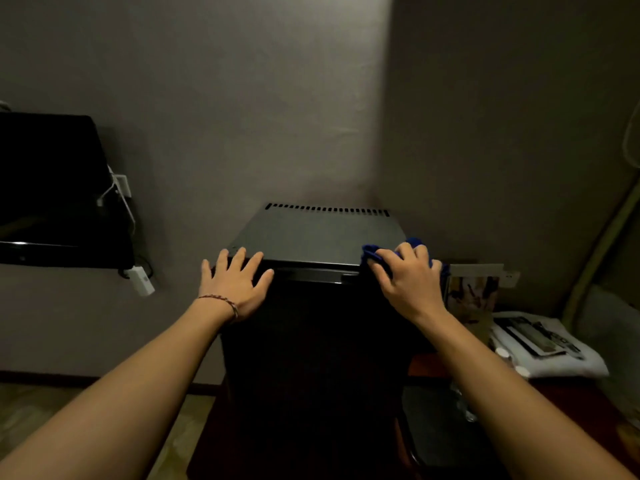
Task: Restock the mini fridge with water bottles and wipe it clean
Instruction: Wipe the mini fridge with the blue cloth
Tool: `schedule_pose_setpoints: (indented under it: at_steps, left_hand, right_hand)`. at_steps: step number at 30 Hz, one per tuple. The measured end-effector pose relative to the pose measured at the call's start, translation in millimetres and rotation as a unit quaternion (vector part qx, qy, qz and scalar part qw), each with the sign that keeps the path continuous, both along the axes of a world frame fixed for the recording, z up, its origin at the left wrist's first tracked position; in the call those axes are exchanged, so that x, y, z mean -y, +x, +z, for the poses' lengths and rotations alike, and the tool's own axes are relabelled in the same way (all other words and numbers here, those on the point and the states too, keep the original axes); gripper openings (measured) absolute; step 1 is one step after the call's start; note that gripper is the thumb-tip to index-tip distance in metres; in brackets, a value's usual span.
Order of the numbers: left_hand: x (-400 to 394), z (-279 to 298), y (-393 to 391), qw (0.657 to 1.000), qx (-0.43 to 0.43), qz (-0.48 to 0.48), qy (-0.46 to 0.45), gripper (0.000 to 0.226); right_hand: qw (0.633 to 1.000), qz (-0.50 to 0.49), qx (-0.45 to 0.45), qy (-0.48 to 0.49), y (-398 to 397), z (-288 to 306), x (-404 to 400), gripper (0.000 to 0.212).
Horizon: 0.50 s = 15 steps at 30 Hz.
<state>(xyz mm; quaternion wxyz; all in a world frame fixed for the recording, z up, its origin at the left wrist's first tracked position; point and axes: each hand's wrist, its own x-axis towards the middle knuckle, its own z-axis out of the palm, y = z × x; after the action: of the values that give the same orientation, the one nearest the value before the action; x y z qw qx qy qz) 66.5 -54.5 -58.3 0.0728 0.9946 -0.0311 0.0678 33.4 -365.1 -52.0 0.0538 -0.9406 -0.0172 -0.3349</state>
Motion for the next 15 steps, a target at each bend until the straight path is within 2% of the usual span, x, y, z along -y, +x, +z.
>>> schedule_pose_setpoints:
  at_steps: [4,9,12,15]
  left_hand:
    - [-27.2,-12.4,-10.4,0.999,0.015,-0.027,-0.017,0.063]
    - [-48.4,-23.6,-8.0,0.991,0.083,-0.068,-0.076,0.061]
    - [-70.0,-38.2,-3.0,0.981,0.109,-0.083,-0.138,0.067]
    - [-83.7,-63.3,0.4,0.956,0.115,-0.111,-0.248,0.087]
  right_hand:
    - [0.991,0.031,0.132,-0.003,-23.4,-31.6,-33.1,0.04]
    - [0.97,0.072,0.221,0.067,-29.3,-47.7,-91.9,0.035]
    - [0.975,0.106,0.193,-0.016,-17.3,-66.1,-137.2,0.039]
    - [0.985,0.01,0.164,-0.051,5.9,-97.3,-167.1,0.059]
